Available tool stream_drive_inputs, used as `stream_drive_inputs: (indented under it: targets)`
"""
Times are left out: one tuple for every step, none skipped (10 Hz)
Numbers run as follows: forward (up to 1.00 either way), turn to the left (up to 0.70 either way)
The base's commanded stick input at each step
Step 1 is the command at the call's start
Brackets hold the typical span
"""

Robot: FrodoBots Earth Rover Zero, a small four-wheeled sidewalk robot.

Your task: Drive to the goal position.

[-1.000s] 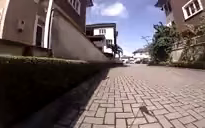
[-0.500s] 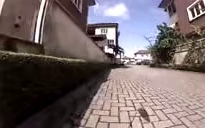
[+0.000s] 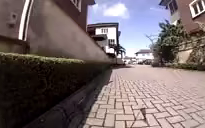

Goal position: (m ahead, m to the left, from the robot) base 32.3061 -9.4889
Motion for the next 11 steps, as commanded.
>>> stream_drive_inputs:
  targets:
    - [0.69,0.03]
    - [0.69,0.03]
    - [0.69,0.03]
    - [0.69,0.03]
    - [0.69,0.01]
    - [0.69,-0.23]
    - [0.69,-0.24]
    - [0.69,-0.03]
    - [0.69,0.03]
    - [0.69,0.03]
    - [0.69,0.03]
